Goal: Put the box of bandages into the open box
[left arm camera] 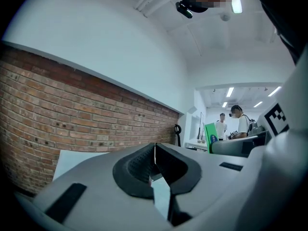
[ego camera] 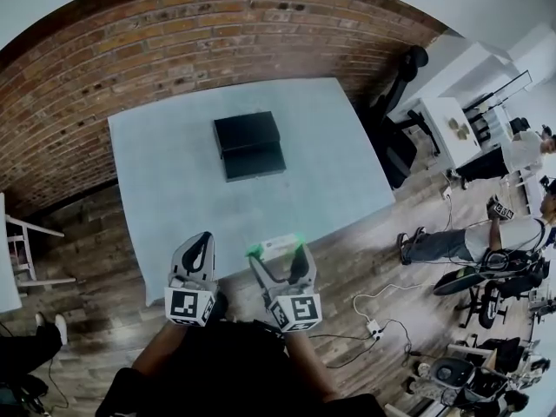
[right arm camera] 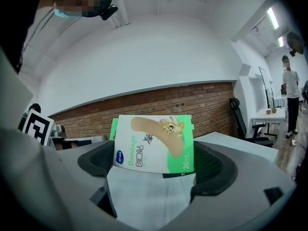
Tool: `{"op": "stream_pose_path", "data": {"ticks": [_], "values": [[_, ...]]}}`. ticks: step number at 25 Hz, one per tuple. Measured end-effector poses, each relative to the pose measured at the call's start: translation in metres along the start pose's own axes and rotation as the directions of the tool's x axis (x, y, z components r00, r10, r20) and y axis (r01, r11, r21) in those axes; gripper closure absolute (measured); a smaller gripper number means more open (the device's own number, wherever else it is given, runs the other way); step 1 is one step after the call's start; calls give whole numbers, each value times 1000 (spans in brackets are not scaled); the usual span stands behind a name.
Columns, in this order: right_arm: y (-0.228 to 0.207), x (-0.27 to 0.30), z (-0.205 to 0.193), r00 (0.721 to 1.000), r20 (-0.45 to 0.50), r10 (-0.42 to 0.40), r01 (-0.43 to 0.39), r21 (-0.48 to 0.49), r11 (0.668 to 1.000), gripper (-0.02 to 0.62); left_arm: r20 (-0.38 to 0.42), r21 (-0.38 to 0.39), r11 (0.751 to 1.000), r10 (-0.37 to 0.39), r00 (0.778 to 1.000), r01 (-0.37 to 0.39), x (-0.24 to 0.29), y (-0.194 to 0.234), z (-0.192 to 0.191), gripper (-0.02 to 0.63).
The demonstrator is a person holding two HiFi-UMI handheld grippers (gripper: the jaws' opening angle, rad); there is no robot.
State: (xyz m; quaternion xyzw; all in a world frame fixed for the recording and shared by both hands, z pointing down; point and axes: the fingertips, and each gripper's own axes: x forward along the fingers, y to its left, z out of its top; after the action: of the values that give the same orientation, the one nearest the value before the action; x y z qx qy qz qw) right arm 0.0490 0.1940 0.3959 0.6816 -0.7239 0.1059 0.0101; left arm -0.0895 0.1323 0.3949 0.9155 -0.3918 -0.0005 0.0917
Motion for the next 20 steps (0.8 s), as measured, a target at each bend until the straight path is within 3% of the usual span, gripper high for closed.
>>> {"op": "stream_pose_path", "data": {"ticks": [11, 20], "values": [[7, 58, 10, 1000, -8, -11, 11, -23, 1000, 81, -3, -11, 1000, -13, 1000, 13, 34, 42, 11, 574], [-13, 92, 15, 1000, -21, -5, 5, -20, 1000, 81, 20, -9, 999, 40, 999, -40, 57, 62, 20, 574]]}}
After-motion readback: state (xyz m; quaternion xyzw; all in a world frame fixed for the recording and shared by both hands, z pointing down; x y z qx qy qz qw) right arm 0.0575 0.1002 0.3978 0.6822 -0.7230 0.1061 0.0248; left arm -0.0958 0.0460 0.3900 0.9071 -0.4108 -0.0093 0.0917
